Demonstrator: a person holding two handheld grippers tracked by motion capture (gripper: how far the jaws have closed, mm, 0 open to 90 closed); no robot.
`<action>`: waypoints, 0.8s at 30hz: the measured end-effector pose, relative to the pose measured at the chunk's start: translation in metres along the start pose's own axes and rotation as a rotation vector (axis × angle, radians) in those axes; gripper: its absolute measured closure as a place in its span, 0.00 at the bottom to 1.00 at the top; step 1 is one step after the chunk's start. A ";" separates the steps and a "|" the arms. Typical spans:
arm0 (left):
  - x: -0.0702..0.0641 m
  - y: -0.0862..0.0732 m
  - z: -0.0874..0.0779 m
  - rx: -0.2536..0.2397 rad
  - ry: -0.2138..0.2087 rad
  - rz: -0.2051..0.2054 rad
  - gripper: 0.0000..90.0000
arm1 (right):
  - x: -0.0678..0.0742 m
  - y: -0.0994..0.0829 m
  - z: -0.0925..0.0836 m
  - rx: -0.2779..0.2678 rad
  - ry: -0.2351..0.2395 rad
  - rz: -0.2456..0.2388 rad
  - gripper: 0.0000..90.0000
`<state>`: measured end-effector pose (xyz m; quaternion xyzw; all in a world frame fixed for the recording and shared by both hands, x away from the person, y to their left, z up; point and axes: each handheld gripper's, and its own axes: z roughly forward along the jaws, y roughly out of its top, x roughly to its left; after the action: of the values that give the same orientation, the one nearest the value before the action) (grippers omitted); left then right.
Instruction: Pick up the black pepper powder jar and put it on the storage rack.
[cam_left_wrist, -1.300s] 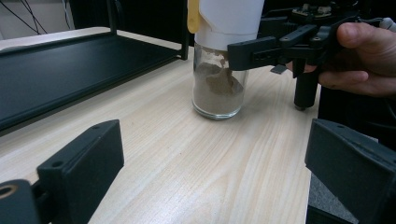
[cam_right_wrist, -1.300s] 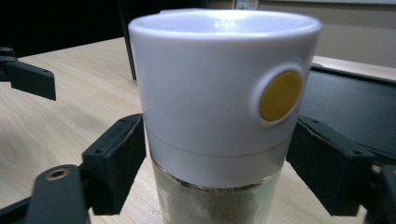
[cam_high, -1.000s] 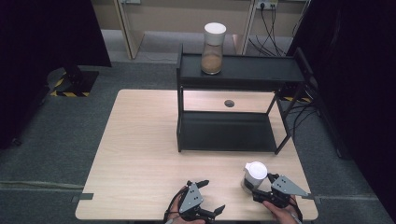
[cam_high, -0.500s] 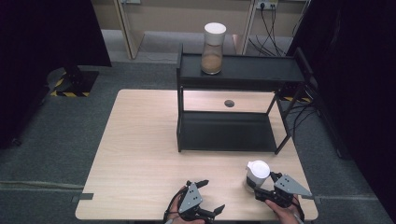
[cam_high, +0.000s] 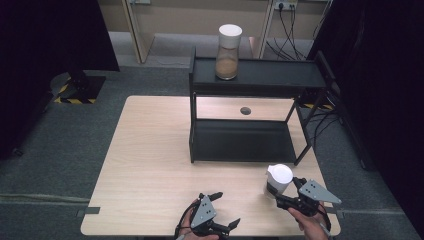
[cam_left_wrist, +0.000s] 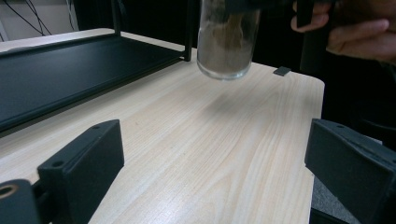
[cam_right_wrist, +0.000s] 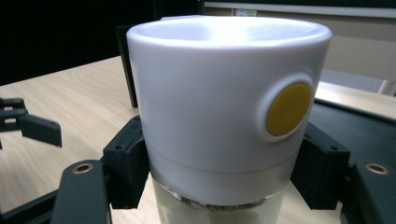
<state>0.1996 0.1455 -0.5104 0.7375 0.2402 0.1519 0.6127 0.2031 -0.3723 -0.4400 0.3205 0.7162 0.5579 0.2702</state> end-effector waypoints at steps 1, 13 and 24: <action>0.000 0.000 0.000 0.000 0.000 -0.001 0.05 | 0.000 0.003 0.000 -0.002 0.000 -0.004 0.34; 0.000 -0.001 0.000 -0.002 0.003 -0.004 0.05 | -0.003 0.036 0.005 -0.023 0.028 -0.035 0.34; 0.000 -0.001 0.000 -0.003 0.002 -0.007 0.05 | -0.011 0.074 0.012 -0.048 0.068 -0.054 0.34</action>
<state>0.1996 0.1459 -0.5115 0.7357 0.2431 0.1510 0.6139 0.2308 -0.3606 -0.3702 0.2751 0.7200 0.5779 0.2683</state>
